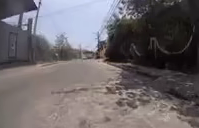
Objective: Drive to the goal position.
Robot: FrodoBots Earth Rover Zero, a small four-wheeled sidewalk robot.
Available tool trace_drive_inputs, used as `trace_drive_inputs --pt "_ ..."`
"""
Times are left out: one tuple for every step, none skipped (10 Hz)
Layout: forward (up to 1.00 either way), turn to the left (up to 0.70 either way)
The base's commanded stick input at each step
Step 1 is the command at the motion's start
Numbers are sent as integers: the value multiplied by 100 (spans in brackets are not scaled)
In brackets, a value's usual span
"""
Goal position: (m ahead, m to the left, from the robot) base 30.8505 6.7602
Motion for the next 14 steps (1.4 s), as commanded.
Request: trace_drive_inputs --pt "100 0" --pt "100 -8" --pt "100 -37" --pt "100 -40" --pt "100 -35" --pt "100 -3" --pt "100 0" --pt "100 0" --pt "100 0" --pt "100 0" --pt "100 0" --pt "100 0" --pt "100 0" --pt "100 0"
